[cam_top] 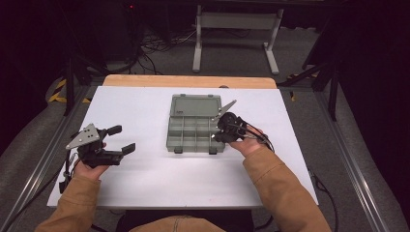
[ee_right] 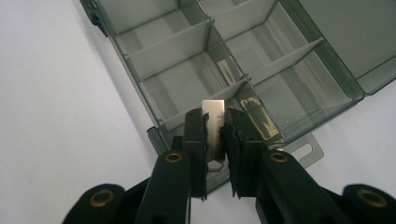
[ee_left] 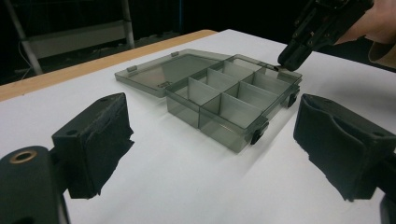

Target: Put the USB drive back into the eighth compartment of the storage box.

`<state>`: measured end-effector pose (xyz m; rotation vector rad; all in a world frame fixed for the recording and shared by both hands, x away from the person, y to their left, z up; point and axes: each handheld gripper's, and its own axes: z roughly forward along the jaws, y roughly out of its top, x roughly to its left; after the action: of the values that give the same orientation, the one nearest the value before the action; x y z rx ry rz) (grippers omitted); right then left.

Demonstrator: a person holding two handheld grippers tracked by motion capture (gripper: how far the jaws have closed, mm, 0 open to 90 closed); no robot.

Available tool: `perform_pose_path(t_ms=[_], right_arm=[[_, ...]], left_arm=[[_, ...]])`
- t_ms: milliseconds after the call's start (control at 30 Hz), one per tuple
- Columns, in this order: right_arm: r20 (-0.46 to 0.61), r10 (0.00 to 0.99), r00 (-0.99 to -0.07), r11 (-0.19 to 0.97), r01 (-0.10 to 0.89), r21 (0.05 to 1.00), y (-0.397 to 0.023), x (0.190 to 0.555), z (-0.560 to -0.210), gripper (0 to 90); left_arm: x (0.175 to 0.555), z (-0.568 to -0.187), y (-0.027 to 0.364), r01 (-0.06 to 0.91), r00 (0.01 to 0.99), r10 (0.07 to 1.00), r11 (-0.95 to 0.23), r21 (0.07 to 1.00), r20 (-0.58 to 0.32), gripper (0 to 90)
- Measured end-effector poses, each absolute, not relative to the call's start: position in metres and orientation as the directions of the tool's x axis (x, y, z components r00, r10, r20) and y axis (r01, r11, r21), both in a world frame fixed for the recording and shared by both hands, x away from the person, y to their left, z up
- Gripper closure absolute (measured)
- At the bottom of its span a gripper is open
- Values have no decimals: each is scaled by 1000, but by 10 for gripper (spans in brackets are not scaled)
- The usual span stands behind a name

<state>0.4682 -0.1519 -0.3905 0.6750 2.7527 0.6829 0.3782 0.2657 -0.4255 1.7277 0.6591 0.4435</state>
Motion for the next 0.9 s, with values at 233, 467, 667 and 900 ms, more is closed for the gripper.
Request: perform_pose_path(t_ms=[233,467,667,900], right_arm=[[-99,489,-867,789,391,475,-152,473,-396,794],[-95,493,-865,791,401,463,-151,477,-401,793],[-95,496,-863,796,408,447,-150,481,-406,793],[-84,503,-860,794,422,439,-151,483,-409,793]], left_arm=[[378,-425,266,197,770,637,-171,965,-44,118],[378,-426,266,197,769,637,-166,966,-47,118],[378,-426,266,197,770,637,-166,966,-47,118],[378,-426,266,196,770,636,-167,966,-47,118]])
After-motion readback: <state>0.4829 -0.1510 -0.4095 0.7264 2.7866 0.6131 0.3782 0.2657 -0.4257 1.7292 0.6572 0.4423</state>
